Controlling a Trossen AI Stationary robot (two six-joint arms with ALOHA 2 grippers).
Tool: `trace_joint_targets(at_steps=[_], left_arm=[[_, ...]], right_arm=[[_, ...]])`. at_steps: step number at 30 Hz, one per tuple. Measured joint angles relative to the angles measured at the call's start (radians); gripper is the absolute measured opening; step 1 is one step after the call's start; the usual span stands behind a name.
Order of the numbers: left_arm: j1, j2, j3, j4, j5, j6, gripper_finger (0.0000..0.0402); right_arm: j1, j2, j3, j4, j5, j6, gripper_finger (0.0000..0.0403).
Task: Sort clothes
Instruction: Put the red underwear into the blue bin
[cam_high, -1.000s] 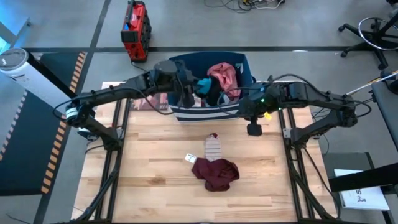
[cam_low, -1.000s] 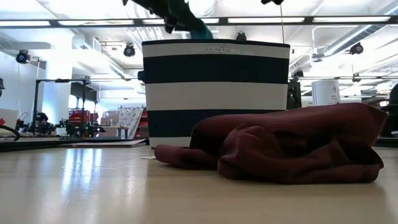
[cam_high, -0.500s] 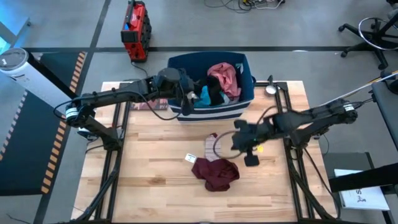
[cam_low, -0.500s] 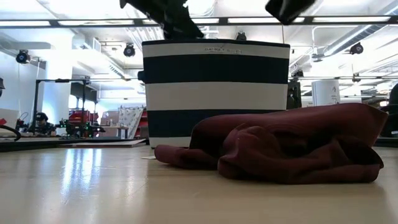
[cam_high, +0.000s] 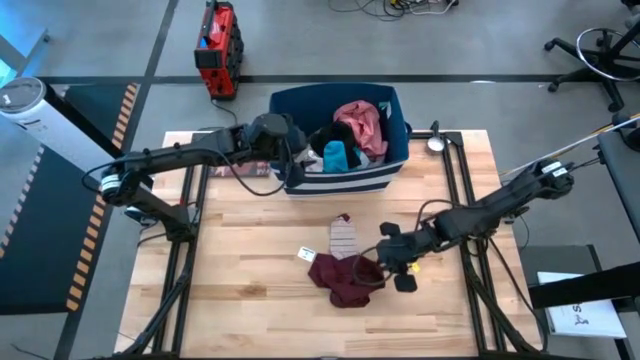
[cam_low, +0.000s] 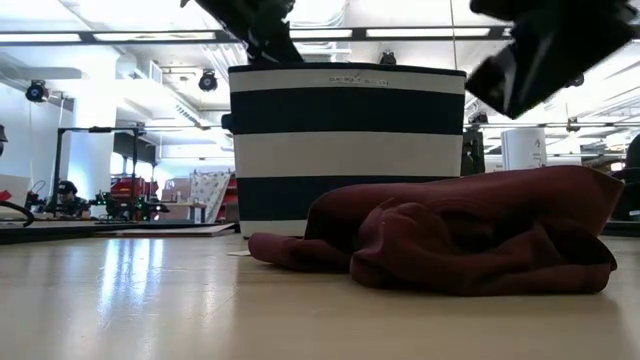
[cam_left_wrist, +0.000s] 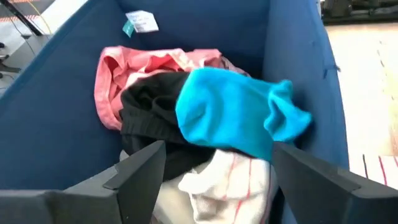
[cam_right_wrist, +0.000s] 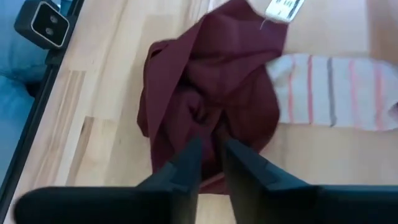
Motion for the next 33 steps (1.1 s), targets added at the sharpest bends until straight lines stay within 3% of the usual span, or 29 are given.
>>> trace_joint_targets(at_steps=[5, 12, 16, 25, 33], left_arm=[[-0.035, -0.041, -0.074, 0.048, 0.000, -0.002, 0.0269], [-0.115, -0.154, -0.215, 0.237, 0.001, -0.008, 0.0266], [-0.157, -0.242, -0.267, 0.328, 0.002, -0.025, 0.0272], [-0.298, -0.405, -0.338, 0.369, -0.005, -0.062, 0.0278], [-0.443, -0.484, -0.504, 0.424, -0.109, -0.109, 0.0266]], right_arm=[[0.023, 0.001, -0.071, 0.092, 0.024, 0.064, 0.0123], [0.019, 0.001, -0.141, 0.128, 0.157, 0.112, 0.0191], [0.007, 0.001, -0.188, 0.214, 0.166, 0.149, 0.0200], [0.002, 0.001, -0.256, 0.353, 0.166, 0.219, 0.0200], [0.001, 0.032, -0.261, 0.396, 0.176, 0.236, 0.0199]])
